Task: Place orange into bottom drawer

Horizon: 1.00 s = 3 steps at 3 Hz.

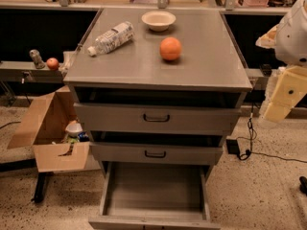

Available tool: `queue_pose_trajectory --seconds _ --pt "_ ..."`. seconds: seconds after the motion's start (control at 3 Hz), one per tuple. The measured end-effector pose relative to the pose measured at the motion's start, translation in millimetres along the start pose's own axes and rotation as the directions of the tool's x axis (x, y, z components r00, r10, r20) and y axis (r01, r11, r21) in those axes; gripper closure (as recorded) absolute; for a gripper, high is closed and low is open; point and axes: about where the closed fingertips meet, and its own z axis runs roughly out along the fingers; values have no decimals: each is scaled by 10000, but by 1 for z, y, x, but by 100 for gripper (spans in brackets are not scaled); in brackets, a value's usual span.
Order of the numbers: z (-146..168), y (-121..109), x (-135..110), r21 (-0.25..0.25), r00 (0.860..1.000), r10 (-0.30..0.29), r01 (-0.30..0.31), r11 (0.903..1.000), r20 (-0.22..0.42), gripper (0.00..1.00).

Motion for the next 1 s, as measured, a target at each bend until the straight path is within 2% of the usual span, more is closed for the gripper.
queue_pose_trajectory --seconds 0.33,0.67,1.0 --pt "0 0 0 0 10000 0 0 10000 0 0" --pt "15 -29 -13 330 9983 389 -403 9986 437 0" --pt "56 -80 -42 582 9839 992 -1089 9923 1490 0"
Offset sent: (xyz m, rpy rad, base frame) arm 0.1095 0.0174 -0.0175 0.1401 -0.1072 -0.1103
